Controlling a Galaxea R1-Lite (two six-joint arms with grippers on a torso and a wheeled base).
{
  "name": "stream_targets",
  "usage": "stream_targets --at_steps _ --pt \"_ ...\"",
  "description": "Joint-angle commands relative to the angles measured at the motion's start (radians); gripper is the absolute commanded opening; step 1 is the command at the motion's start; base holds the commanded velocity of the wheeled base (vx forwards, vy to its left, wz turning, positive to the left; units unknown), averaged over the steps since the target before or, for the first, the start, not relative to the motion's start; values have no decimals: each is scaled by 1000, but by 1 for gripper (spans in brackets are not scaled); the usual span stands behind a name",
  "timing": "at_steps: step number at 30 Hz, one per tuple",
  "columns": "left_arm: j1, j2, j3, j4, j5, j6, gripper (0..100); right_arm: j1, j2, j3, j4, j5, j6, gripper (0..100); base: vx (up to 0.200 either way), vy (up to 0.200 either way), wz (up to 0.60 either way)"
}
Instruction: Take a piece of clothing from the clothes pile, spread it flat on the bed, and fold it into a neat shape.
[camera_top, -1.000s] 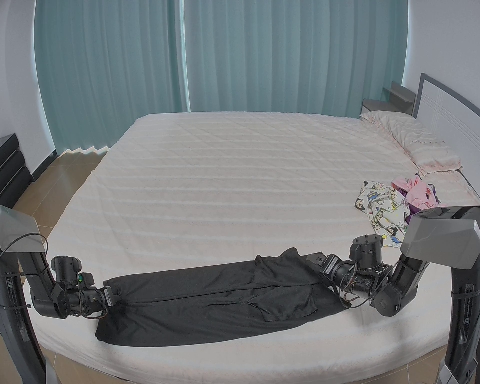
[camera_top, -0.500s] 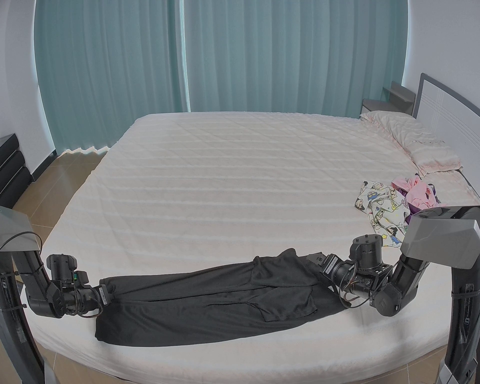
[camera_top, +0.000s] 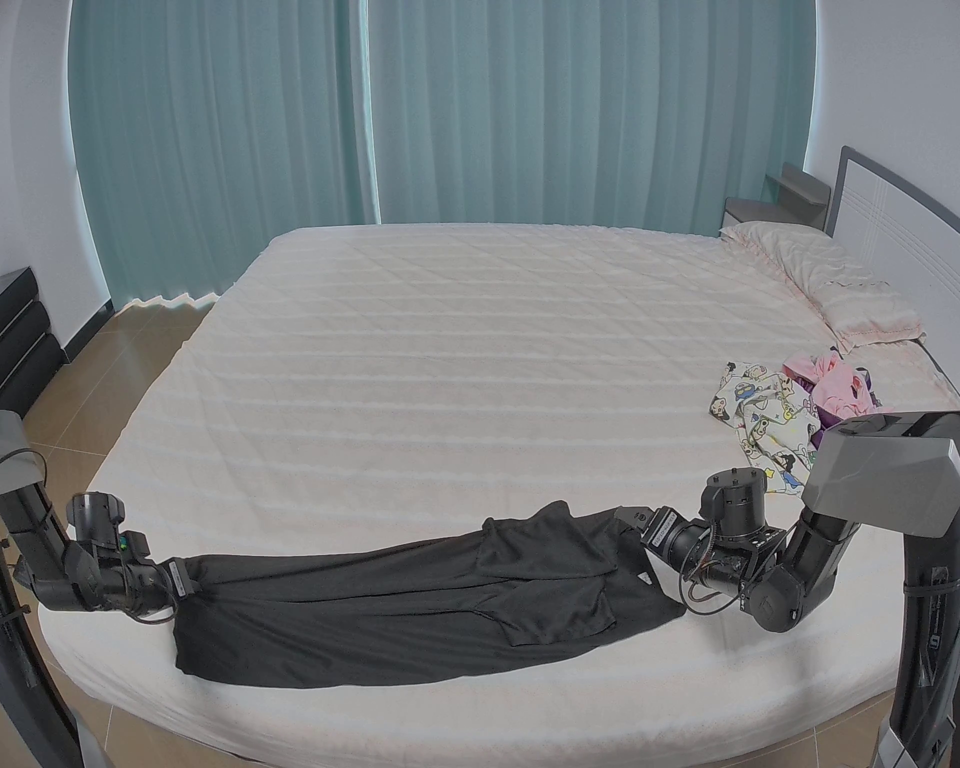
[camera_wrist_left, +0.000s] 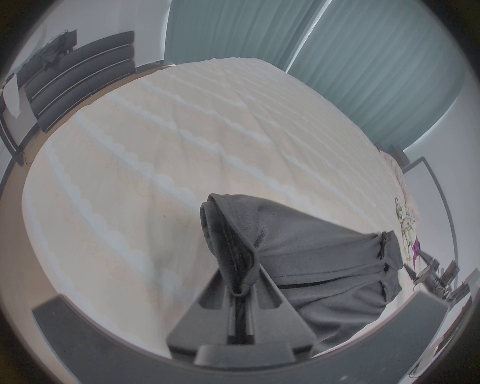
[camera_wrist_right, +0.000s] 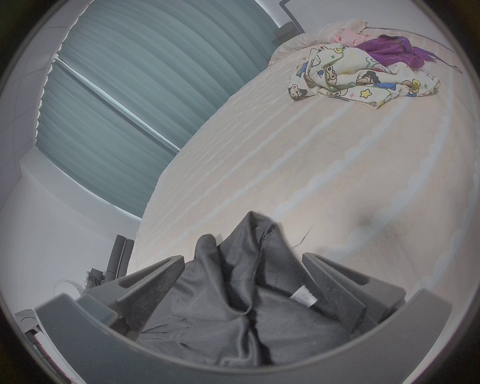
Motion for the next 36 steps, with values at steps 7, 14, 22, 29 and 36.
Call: stream_targets --at_steps 7,14,22,29,36 --pt "150 -98 -112 100 -31 5 0 1 0 -1 0 0 0 100 0 0 0" --pt "239 -143 -211 263 -86 23 0 1 -5 -1 0 1 0 100 0 0 0" --pt "150 -273 -166 338 -92 -12 0 1 -7 -1 0 1 0 100 0 0 0" --pt "-40 -376 -119 375 -28 -166 0 1 -8 -1 0 0 0 100 0 0 0" --pt "-250 -406 -109 401 129 -314 0 1 -8 -2 0 1 0 100 0 0 0"
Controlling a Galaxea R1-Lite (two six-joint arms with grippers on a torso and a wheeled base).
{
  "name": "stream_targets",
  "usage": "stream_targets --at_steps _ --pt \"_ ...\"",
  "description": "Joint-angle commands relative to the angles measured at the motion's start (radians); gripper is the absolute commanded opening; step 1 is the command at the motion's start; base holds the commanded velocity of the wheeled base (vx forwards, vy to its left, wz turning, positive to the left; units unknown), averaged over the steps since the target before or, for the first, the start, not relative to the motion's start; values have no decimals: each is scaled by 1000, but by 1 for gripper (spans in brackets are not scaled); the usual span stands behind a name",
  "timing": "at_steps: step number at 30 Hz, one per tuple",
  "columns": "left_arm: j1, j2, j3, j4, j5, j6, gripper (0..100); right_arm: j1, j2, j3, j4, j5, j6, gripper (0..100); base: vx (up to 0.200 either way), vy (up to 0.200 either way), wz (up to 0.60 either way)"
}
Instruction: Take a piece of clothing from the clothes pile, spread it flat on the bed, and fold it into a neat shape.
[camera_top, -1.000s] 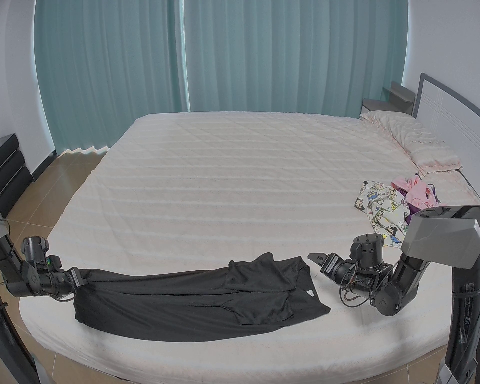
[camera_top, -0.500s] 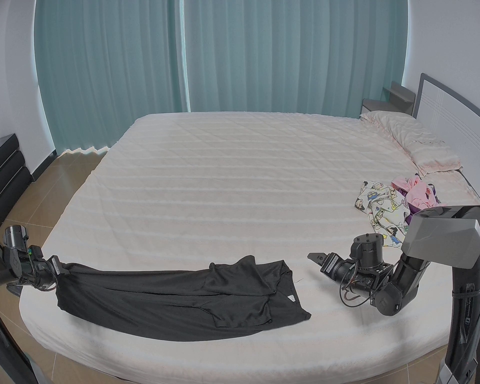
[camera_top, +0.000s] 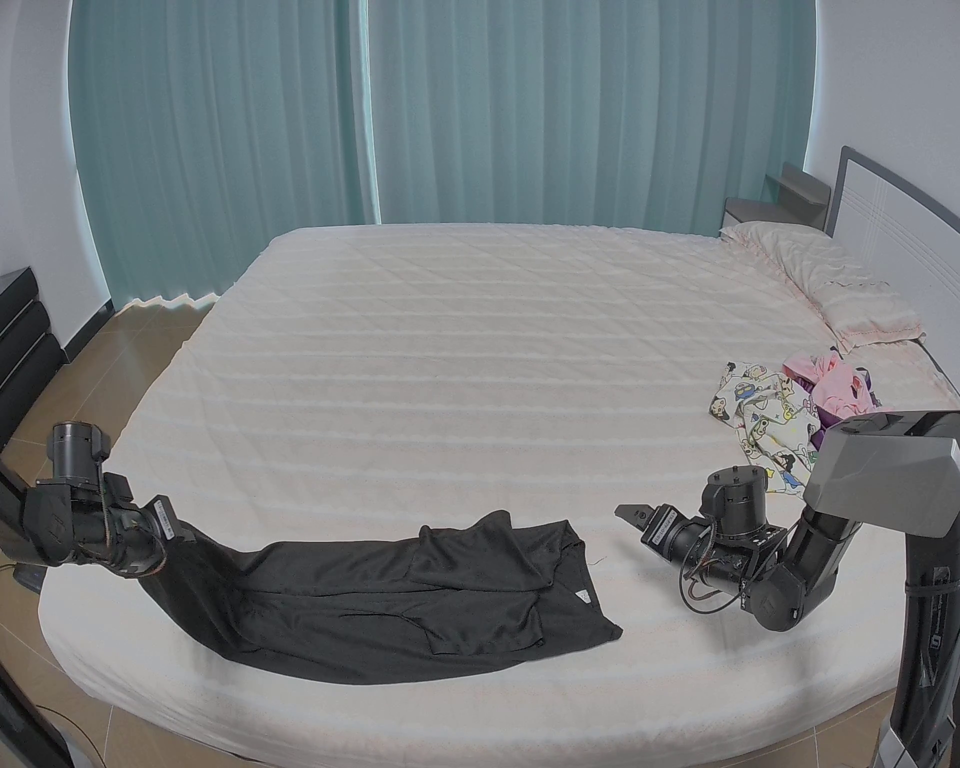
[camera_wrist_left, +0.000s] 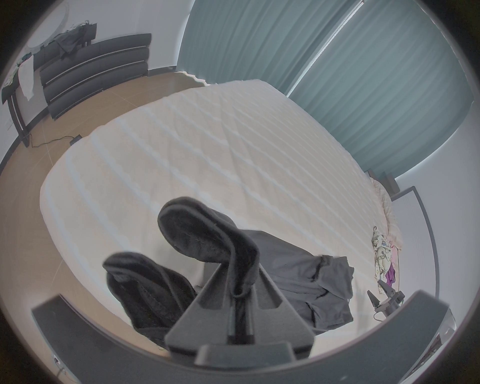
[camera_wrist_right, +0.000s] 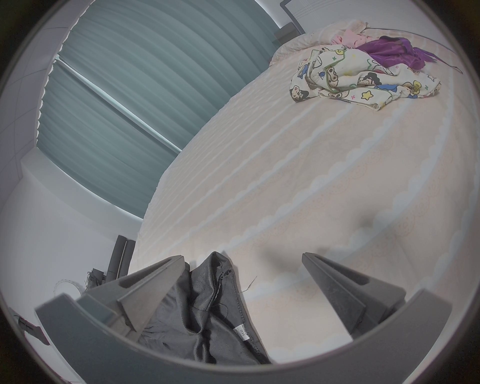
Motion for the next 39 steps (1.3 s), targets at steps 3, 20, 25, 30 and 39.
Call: stream_targets --at_steps 3,20,25,30,39 --pt "-241 -62 17 17 148 -152 0 0 -3 0 -1 0 0 100 0 0 0" --pt "-503 -7 -55 19 268 -325 0 0 -9 0 -2 -2 0 100 0 -47 0" --pt "-537 3 -61 17 277 -337 0 -3 -12 -1 -2 0 0 100 0 -200 0" --pt "-565 12 -78 20 280 -356 0 -3 -12 -1 -2 0 0 100 0 -200 0" --pt "-600 44 -109 20 297 -383 0 -1 -14 -1 -2 0 0 100 0 -200 0"
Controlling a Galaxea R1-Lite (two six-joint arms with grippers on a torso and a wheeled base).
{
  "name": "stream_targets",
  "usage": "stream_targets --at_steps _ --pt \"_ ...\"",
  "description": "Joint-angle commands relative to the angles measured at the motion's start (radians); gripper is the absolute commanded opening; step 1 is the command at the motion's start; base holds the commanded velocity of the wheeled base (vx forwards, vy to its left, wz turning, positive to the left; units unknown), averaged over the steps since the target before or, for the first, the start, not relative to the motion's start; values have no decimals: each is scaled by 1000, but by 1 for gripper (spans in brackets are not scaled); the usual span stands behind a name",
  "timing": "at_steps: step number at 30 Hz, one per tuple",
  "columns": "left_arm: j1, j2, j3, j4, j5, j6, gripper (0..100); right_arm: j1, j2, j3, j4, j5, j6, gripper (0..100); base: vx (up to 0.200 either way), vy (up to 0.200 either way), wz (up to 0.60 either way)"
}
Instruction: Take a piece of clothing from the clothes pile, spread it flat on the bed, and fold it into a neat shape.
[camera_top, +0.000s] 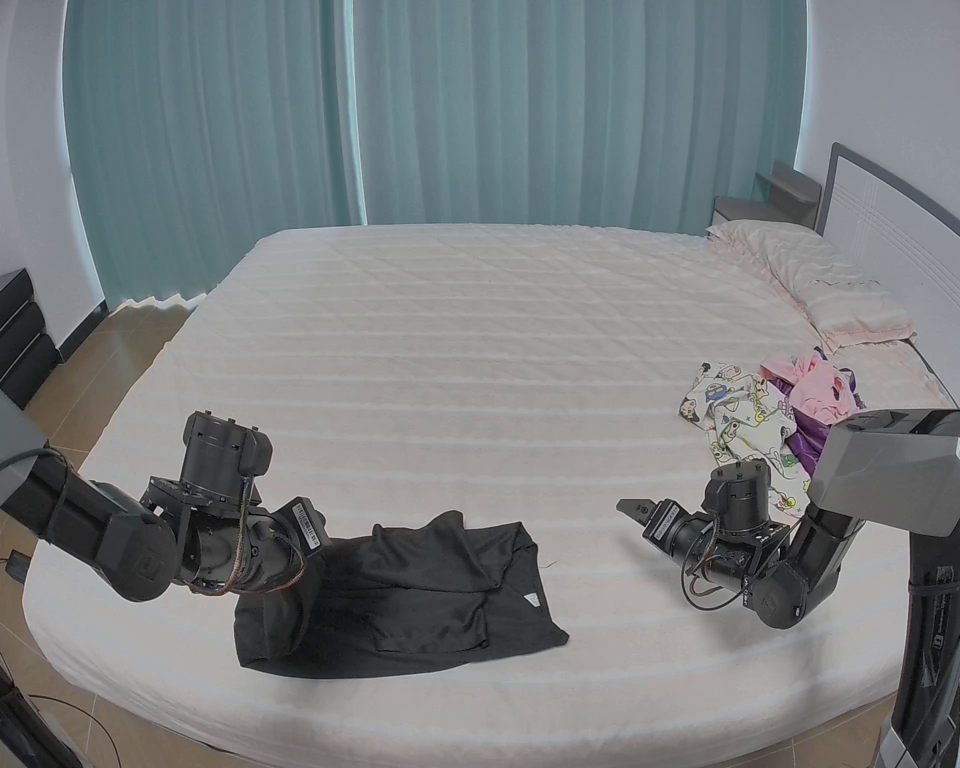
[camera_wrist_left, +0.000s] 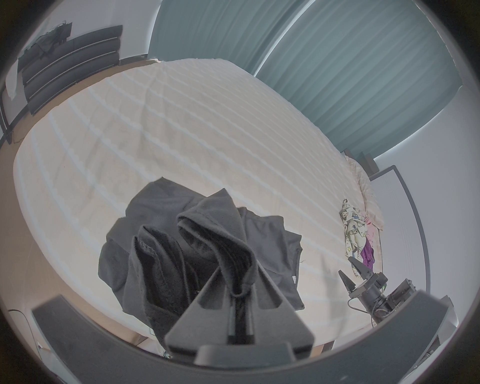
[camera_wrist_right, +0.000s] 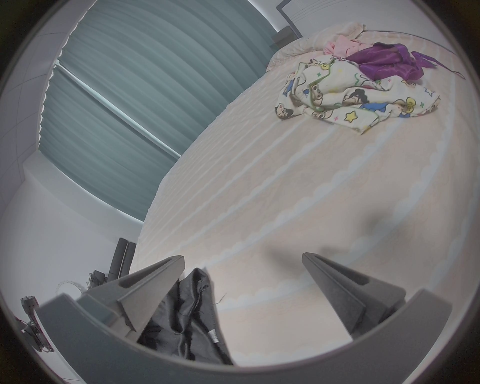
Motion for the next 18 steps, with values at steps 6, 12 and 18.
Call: stream_targets --at_steps 6,12,18 --pt "-50 71 -46 -1 23 -7 0 0 0 2 -1 0 0 100 0 -200 0" --pt "-99 121 -87 -3 39 -50 0 1 0 2 -1 -2 0 100 0 -200 0" --pt "-111 184 -124 -9 72 -51 0 1 1 2 -1 -2 0 100 0 -133 0"
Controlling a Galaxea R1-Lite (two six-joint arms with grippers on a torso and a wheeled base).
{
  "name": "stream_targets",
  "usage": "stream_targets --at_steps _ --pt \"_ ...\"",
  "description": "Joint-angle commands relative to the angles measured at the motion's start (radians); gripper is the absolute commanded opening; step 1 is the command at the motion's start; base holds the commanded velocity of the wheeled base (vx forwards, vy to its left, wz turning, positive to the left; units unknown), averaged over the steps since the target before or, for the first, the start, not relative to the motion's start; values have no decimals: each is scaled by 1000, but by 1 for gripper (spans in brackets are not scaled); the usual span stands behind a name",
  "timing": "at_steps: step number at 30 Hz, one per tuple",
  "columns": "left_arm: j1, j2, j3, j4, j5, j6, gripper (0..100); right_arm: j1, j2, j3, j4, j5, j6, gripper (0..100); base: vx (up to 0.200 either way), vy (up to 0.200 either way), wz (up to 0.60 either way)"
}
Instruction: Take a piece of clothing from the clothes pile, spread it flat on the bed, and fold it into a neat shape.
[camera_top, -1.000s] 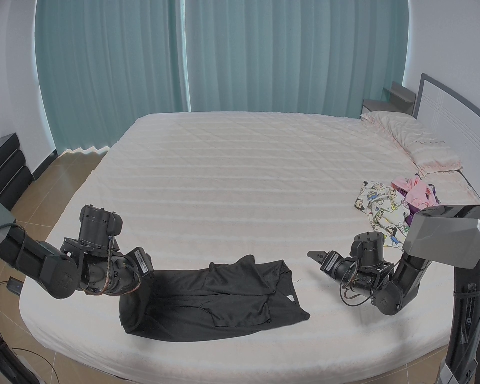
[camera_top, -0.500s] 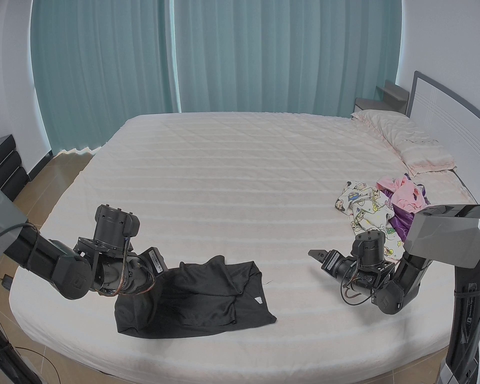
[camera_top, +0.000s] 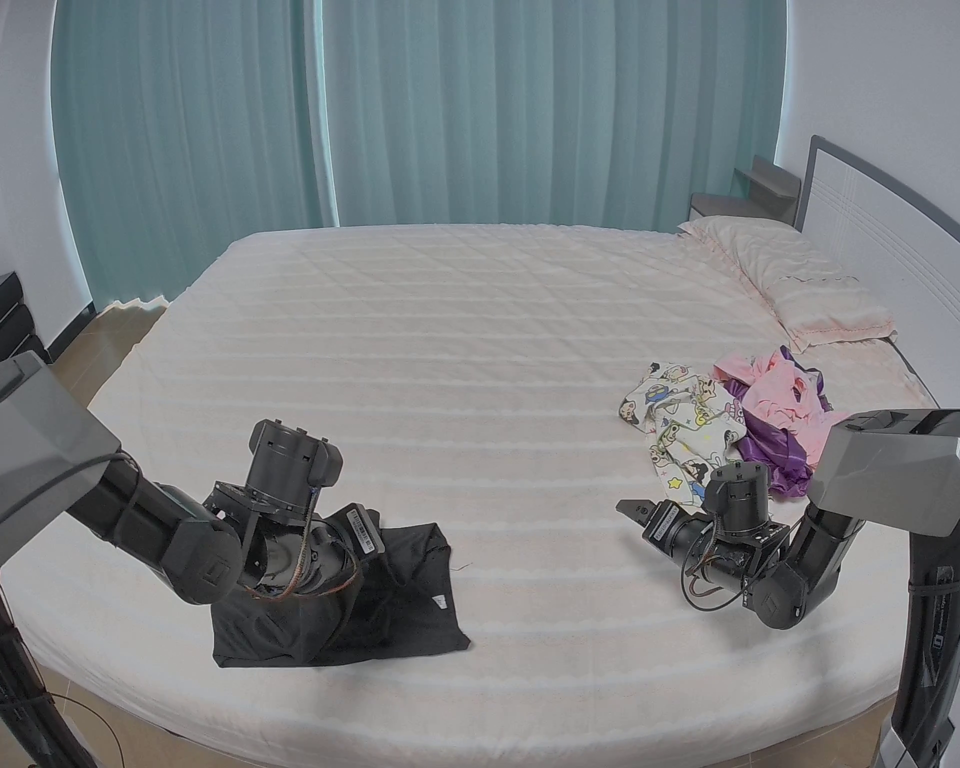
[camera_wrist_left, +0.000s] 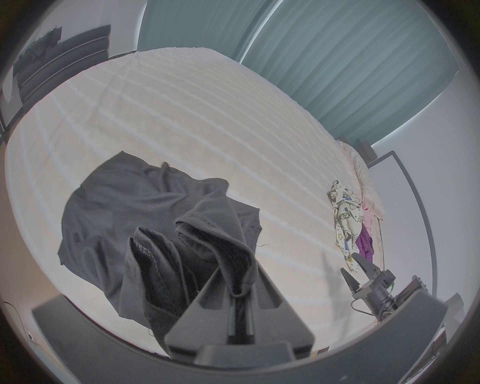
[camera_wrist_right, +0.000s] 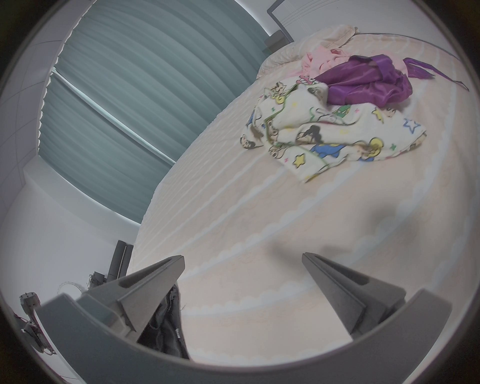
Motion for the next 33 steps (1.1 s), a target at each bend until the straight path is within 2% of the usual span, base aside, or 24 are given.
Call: stream_targets --at_steps 1,7,14,15,25,29,33 --pt "-8 54 -21 -3 12 -1 0 0 2 0 0 0 0 100 0 0 0" --pt "2 97 -55 -6 27 -54 0 0 3 0 0 0 0 100 0 0 0" --pt "3 95 -43 -25 21 -59 0 2 5 0 0 0 0 100 0 0 0" --pt "2 95 -41 -28 21 -59 100 2 5 0 0 0 0 100 0 0 0" --pt "2 23 -38 -28 12 -63 100 2 9 1 0 0 -1 100 0 0 0" --pt "5 -41 -43 -37 -17 -114 100 3 11 1 0 0 -6 100 0 0 0" --pt "58 -95 2 -40 -57 -135 100 8 11 8 0 2 -11 100 0 0 0"
